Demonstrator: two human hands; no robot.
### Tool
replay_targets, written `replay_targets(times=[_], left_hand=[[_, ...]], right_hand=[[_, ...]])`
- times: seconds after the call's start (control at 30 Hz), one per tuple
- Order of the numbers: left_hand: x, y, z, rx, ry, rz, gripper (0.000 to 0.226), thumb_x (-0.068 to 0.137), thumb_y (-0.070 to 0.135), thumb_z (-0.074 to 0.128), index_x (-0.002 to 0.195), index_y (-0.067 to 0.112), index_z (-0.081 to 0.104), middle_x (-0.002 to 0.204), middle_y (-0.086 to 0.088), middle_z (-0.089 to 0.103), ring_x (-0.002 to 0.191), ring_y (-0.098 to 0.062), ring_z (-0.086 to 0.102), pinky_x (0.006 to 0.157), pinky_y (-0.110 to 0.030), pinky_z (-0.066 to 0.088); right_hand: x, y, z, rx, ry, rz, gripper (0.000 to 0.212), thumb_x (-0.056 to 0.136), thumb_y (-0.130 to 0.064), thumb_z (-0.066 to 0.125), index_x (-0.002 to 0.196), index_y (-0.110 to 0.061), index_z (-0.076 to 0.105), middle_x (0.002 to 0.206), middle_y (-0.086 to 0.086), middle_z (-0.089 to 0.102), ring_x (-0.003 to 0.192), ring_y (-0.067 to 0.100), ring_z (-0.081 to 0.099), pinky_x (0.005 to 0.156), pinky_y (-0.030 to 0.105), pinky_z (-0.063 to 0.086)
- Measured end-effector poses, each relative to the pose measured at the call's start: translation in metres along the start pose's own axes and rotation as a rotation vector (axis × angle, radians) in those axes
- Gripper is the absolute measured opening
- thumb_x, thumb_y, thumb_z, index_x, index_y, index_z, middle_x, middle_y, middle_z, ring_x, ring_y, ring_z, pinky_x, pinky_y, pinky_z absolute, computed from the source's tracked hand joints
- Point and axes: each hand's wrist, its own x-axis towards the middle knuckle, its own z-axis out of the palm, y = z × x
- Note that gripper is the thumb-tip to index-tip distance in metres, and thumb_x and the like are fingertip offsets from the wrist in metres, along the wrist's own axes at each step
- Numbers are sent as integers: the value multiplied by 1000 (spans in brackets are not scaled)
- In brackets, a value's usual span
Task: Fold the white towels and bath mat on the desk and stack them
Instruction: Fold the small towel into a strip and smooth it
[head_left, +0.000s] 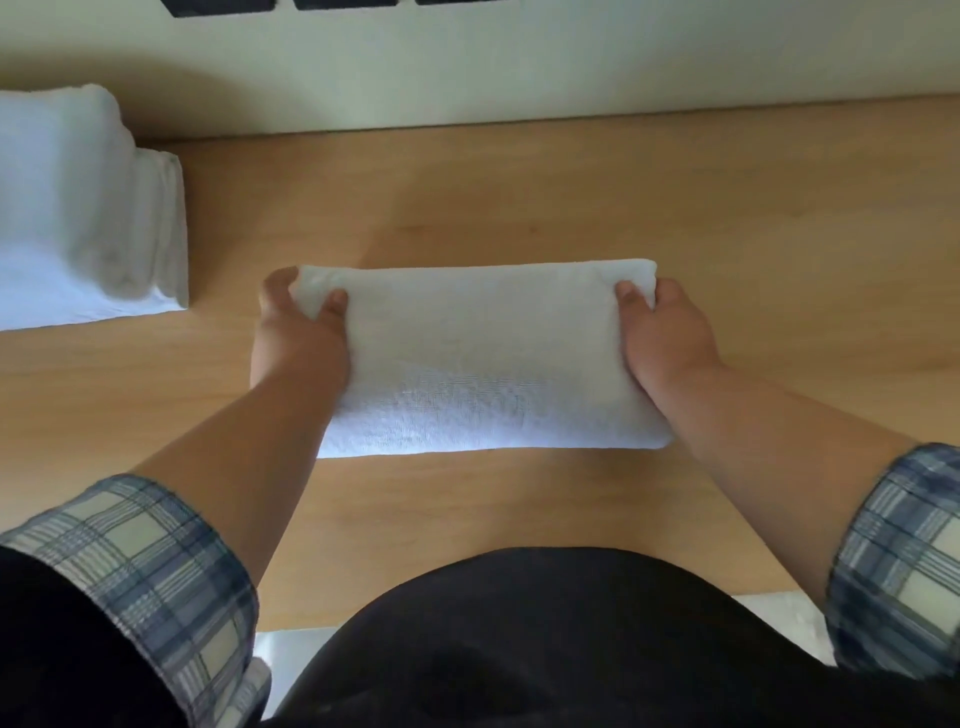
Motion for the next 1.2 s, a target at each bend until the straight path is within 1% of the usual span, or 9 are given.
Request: replay_targets(times=[0.1, 0.2, 0.3, 0.37, 0.47, 0.6, 0.77, 1.03, 1.2], left_hand=[[-28, 12, -4, 39, 192, 642, 43, 99, 25, 55, 140, 16, 47, 140, -11, 48, 126, -31, 49, 107, -44, 41], [-63, 33, 14, 292, -265, 1042, 53, 103, 39, 36, 152, 20, 39, 157, -8, 38, 145, -26, 33, 121, -42, 22], [-67, 36, 36, 733, -491, 997, 64, 101, 59, 9, 160, 35, 1, 169, 4, -8, 153, -15, -14, 124, -45, -9], [-57, 34, 41, 765, -483, 1003, 66, 99, 62, 5, 159, 36, -6, 167, 4, -17, 152, -16, -21, 123, -47, -12], [-49, 30, 45, 777, -480, 1031, 69, 96, 66, 0, 158, 38, -9, 167, 3, -19, 151, -19, -25, 122, -49, -15], [-53, 26, 55, 809, -408, 918, 73, 88, 78, -1, 152, 46, -20, 164, 4, -27, 149, -25, -31, 118, -58, -17], [-48, 22, 61, 819, -329, 861, 76, 83, 85, -1, 144, 49, -32, 164, 1, -28, 149, -32, -29, 114, -67, -14], [-35, 15, 54, 712, -387, 918, 78, 88, 80, 12, 155, 46, -12, 166, 4, -20, 150, -20, -27, 121, -53, -15], [-8, -6, 32, 794, -223, 720, 70, 89, 77, 5, 153, 52, -12, 168, 4, -12, 153, -22, -17, 121, -51, -13]], right_hand=[[0, 1, 1, -27, 12, -5, 46, 97, -61, 37, 122, -26, 53, 107, -4, 60, 100, 27, 57, 83, 37, 38], [-4, -1, -2, -15, -9, -2, 48, 98, -59, 39, 132, -28, 54, 122, -2, 62, 113, 27, 58, 91, 38, 42], [-15, -5, -5, -133, 96, -94, 58, 99, -50, 45, 150, -25, 37, 153, 6, 39, 138, 29, 40, 115, 41, 30], [-34, -17, 0, -308, 214, -455, 64, 98, -45, 45, 155, -23, 27, 162, 7, 24, 149, 27, 22, 122, 40, 14], [-53, -27, 25, -590, -33, -867, 59, 101, -48, 31, 157, -29, 25, 167, 2, 16, 154, 23, 7, 124, 48, 4], [-41, -20, 40, -759, -149, -669, 69, 96, -66, 8, 158, -38, -1, 168, -2, -7, 153, 23, -16, 122, 53, -11], [-34, -18, 51, -828, -86, -674, 73, 93, -72, 4, 157, -38, -6, 168, 2, -5, 153, 33, -12, 119, 60, -11], [-33, -18, 49, -804, -99, -675, 73, 94, -72, 7, 157, -38, -6, 168, 2, -4, 153, 31, -12, 120, 58, -11], [-31, -16, 50, -824, -87, -687, 72, 94, -72, 4, 156, -39, -9, 168, 2, -2, 153, 32, -11, 119, 58, -12]])
